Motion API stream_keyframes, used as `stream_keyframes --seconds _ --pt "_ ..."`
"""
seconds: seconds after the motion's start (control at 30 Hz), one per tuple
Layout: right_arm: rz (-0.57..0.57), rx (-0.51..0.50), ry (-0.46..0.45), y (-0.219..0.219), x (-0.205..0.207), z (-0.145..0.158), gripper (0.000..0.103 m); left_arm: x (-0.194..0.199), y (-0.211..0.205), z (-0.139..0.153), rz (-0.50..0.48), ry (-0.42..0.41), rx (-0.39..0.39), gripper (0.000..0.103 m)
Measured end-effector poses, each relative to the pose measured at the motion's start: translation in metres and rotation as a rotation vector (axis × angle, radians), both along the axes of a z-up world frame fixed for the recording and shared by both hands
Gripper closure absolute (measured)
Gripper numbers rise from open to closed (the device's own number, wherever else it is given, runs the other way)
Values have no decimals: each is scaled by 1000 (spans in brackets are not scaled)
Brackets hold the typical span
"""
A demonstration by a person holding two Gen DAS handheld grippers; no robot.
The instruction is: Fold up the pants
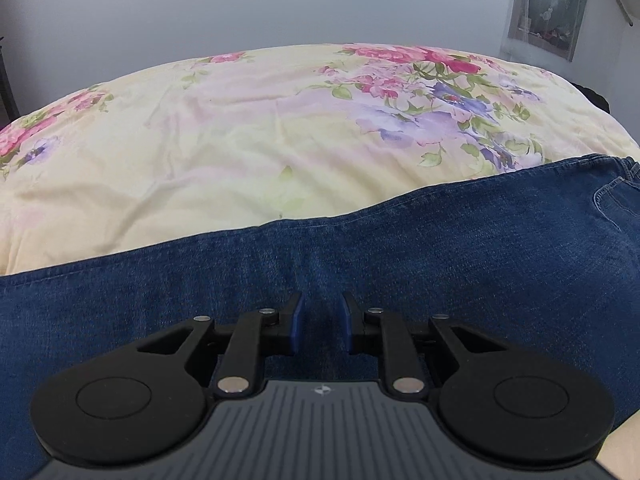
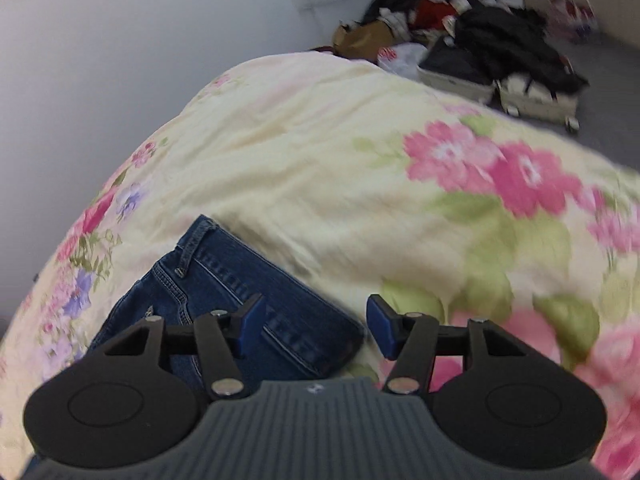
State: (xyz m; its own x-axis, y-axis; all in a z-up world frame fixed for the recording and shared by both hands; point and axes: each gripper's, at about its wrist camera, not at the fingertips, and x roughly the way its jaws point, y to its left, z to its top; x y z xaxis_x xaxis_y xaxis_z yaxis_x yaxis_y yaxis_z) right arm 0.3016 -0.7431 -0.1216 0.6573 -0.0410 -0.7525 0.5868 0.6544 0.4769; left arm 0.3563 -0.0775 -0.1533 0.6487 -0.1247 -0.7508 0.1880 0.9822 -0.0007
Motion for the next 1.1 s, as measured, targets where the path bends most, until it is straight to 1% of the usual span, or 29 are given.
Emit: stream_keyframes --seconds 0.1,0.13,0.17,0.2,0.23,0.27,0.3,0.37,0.4,0.43,0.47,0.53,0.6,0.63,0.7,0.73,0.77,0.83,0.9,0.97,1.03,1.1 --pt "-96 167 -76 -4 -14 -31 50 -9 3 1 15 8 -19 80" --pt "-114 188 -99 -1 -15 -39 52 -10 5 0 16 19 -31 80" --pt "-119 188 -113 2 -14 -43 64 -11 5 -1 17 30 -39 80" --pt "-119 174 -116 6 -12 -44 73 -11 6 -3 20 42 -42 80" --pt "-109 152 -113 9 -9 -40 82 -11 6 -4 23 51 -42 80" --pt "-82 103 -107 13 -4 -30 93 -11 8 -6 25 60 -44 80" --pt "-49 49 -107 17 1 -18 94 -11 9 -6 26 65 -48 80" --pt "3 -140 -84 22 12 16 98 -10 11 -7 15 71 -49 79" --pt "10 -190 -64 18 19 25 99 -10 11 -9 9 74 -46 79" --pt "6 -207 -42 14 26 28 103 -9 11 -11 5 76 -45 79" --pt "14 -200 -18 12 32 26 103 -9 12 -13 5 76 -48 79" --pt "56 -254 38 17 43 16 102 -9 13 -17 12 74 -55 79" --pt "64 -269 52 21 47 7 101 -9 15 -16 18 76 -63 79" --pt "56 -253 57 19 43 4 99 -9 15 -15 13 76 -59 79" --pt "31 -238 54 16 32 5 90 -12 16 -10 12 71 -51 78" --pt "26 -260 60 19 26 10 83 -14 18 -8 17 66 -52 77" --pt "26 -294 72 24 23 14 78 -19 20 -5 28 59 -52 75" --pt "62 -329 74 35 13 25 78 -30 27 2 66 36 -43 73" --pt "128 -354 48 57 2 37 78 -45 37 11 110 1 -50 70" --pt "223 -379 16 89 -8 45 78 -60 47 18 145 -21 -69 68" --pt "337 -385 -14 129 -19 49 78 -74 57 23 171 -20 -88 68" --pt "444 -385 -33 171 -31 50 78 -86 66 27 186 -16 -86 68"
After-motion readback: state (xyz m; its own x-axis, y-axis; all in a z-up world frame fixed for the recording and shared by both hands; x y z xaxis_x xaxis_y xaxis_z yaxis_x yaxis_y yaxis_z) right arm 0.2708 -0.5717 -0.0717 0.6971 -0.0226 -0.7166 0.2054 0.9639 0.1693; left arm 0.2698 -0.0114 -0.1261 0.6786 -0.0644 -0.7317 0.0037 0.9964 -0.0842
